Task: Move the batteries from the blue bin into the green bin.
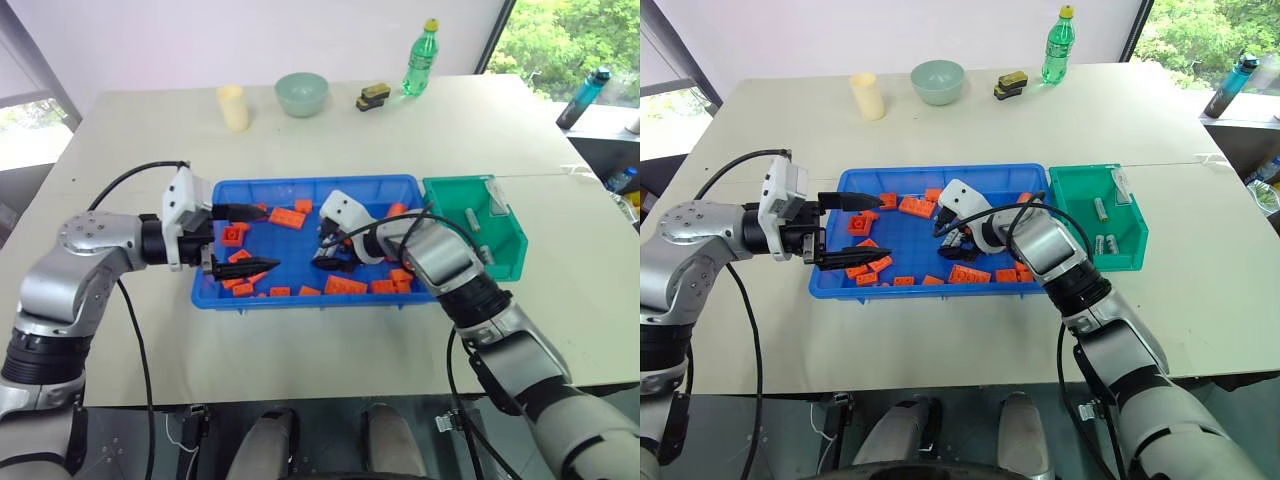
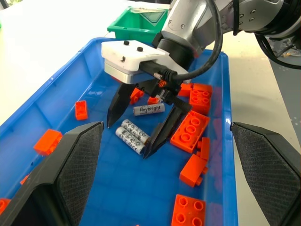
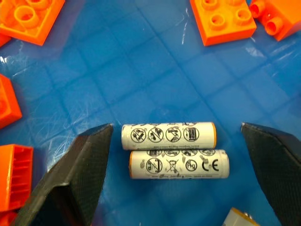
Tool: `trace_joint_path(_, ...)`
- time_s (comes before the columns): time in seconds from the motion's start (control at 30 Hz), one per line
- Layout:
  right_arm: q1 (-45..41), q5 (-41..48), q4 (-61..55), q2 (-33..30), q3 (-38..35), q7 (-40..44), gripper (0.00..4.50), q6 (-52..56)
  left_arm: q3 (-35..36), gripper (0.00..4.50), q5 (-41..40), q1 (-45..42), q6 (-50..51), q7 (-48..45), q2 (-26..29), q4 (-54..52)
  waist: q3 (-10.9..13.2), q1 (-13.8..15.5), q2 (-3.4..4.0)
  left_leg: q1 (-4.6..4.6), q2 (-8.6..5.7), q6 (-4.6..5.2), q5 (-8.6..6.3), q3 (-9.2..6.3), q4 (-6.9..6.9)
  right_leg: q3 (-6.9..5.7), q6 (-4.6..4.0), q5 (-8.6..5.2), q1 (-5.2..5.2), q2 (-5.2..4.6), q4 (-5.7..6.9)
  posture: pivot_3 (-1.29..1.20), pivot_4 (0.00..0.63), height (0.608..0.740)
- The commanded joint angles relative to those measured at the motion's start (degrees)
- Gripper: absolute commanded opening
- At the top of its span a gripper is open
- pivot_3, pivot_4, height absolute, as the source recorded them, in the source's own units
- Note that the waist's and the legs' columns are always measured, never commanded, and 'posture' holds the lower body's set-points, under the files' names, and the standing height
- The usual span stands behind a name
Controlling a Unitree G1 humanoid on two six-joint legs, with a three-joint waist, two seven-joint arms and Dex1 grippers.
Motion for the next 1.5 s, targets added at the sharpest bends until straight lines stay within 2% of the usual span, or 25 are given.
trace_joint_path(0.03,-1.0,-0.1,-1.4,1.0,-0.2,0.0,2.35,-0.3,1.0,4.5,0.0,-0.6,-1.0,0.0,0.1,-0.7,0.0,0.0,0.0,0.0,0.0,0.0,0.0,0.0,0.0,0.0,0.0,0.0,0.0,0.0,0.0,0.0,0.15,0.727)
trace_joint_path(0.47,-2.6,1.6,-4.8,0.5,-2.7,0.6,2.28,1.1,0.4,4.5,0.4,-1.7,-1.2,-0.5,0.1,0.3,0.0,0.1,0.0,0.0,0.0,0.0,0.0,-0.02,0.01,0.0,0.0,0.0,0.01,0.0,0.01,0.0,0.15,0.727)
trace_joint_path(0.53,-1.8,1.1,-4.7,0.2,-1.9,0.7,3.31,0.5,0.3,4.5,0.4,-2.2,-1.2,-0.7,0.1,0.6,0.0,0.0,0.0,0.0,-0.01,0.0,0.0,-0.02,0.01,0.0,0.0,0.0,0.01,-0.01,0.01,0.0,0.15,0.727)
trace_joint_path(0.57,-1.5,0.5,-4.7,-0.3,-1.1,1.0,3.58,-0.3,0.3,4.5,0.5,-2.3,-1.2,-0.7,0.1,0.7,0.0,0.0,0.0,0.0,-0.01,0.0,0.0,-0.02,0.01,0.0,0.0,0.0,0.0,-0.01,0.01,0.0,0.15,0.727)
trace_joint_path(0.63,-1.2,-0.8,-4.7,-1.4,0.6,1.5,4.44,-1.7,0.3,4.5,0.5,-2.4,-1.2,-0.9,0.1,0.8,0.0,0.0,0.0,0.0,-0.01,0.0,0.0,-0.02,0.0,0.0,0.0,0.0,0.0,0.0,0.01,0.0,0.15,0.727)
trace_joint_path(0.77,-1.1,-1.5,-5.0,-3.1,2.1,3.0,4.44,-2.2,0.3,4.5,0.5,-2.3,-1.2,-1.2,0.2,0.8,0.0,0.0,0.0,0.0,-0.02,0.0,0.0,-0.01,0.01,0.0,0.0,0.0,0.0,-0.01,0.0,0.0,0.15,0.727)
trace_joint_path(0.97,-2.4,0.8,-6.7,-4.9,0.1,6.6,4.44,1.6,0.0,4.5,0.6,-2.3,-1.2,-1.7,0.3,1.0,0.0,0.0,0.0,0.0,-0.01,0.0,0.0,-0.01,0.01,0.0,0.0,0.0,0.01,0.0,0.0,0.0,0.15,0.727)
trace_joint_path(1.47,-0.9,1.2,-0.4,-1.7,-1.4,3.3,4.44,0.3,0.6,4.5,0.7,-2.1,-1.1,-1.7,0.5,1.0,0.0,0.0,0.0,0.0,-0.01,0.0,0.0,-0.01,0.01,0.0,0.0,0.0,0.01,-0.01,0.0,0.0,0.15,0.727)
trace_joint_path(1.5,-0.9,1.2,-0.2,-1.6,-1.3,3.3,4.22,-0.1,0.6,4.5,0.7,-2.1,-1.0,-1.7,0.5,0.9,0.0,0.0,0.0,0.0,-0.01,0.0,0.0,-0.01,0.01,0.0,0.0,0.0,0.01,0.0,0.0,0.0,0.15,0.727)
